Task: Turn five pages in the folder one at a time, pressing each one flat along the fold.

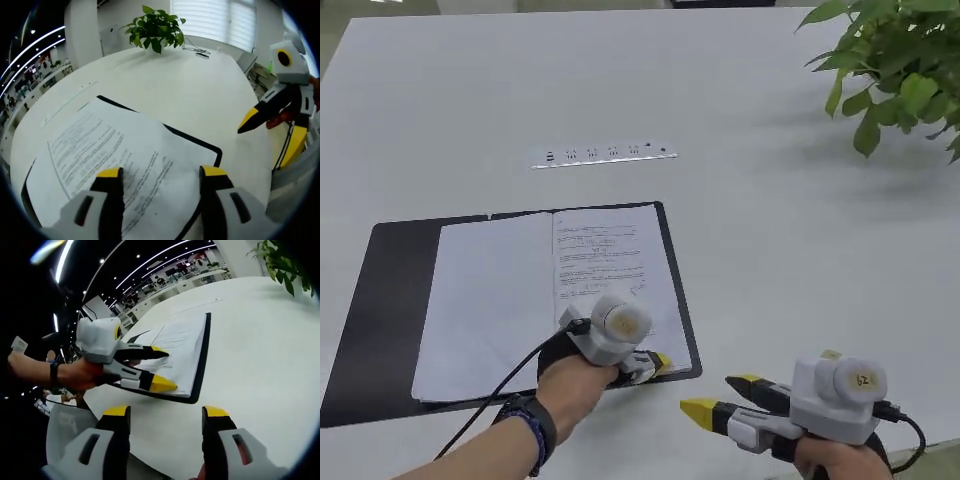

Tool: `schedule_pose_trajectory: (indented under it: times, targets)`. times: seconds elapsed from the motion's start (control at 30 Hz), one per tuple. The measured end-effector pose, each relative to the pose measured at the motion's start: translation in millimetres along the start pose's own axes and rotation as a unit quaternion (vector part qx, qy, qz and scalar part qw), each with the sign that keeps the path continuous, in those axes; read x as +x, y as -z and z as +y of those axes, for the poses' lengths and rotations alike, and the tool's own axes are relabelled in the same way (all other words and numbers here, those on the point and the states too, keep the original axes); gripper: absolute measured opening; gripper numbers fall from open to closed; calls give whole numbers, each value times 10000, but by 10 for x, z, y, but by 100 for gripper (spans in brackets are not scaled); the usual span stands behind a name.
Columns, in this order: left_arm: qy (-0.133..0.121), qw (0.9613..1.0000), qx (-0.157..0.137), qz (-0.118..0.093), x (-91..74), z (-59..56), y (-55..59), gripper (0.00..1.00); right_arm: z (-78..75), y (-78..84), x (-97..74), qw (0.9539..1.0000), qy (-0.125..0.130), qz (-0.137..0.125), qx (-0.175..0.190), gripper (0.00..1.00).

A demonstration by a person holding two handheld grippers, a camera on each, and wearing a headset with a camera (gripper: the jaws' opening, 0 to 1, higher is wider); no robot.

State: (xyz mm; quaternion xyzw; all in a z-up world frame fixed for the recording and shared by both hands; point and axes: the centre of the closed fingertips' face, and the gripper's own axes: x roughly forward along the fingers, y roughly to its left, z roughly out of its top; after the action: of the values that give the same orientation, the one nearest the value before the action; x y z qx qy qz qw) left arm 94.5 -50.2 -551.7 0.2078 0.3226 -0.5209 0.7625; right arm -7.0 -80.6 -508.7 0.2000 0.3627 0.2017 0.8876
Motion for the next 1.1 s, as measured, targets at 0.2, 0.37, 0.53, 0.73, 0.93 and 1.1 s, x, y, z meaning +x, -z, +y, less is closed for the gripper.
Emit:
schedule_pose_trajectory:
  times: [0.2, 0.37, 0.53, 0.73, 0.93, 1.1]
  targets:
    - [-15, 9999, -96, -22, -21, 80, -5, 51, -40, -340, 188, 9995, -54, -316, 26, 53]
    - [-11, 9998, -168, -47, -39, 105, 15, 45, -107, -653, 410, 9980, -105, -596, 157, 51]
    - [-23, 9996, -262, -96, -67, 113, 33, 43, -147, -867, 670, 9963, -217, -749, 347, 49]
    - [1, 9994, -341, -105, -116, 146, 74, 37, -116, -991, 889, 9943, -362, -825, 578, 47]
    - [90, 9986, -514, -25, -198, 139, 139, 33, -58, -1023, 929, 9929, -423, -889, 663, 39]
    - [241, 9981, -559, 19, -266, 44, 173, 39, -39, -963, 870, 9921, -433, -929, 729, 35]
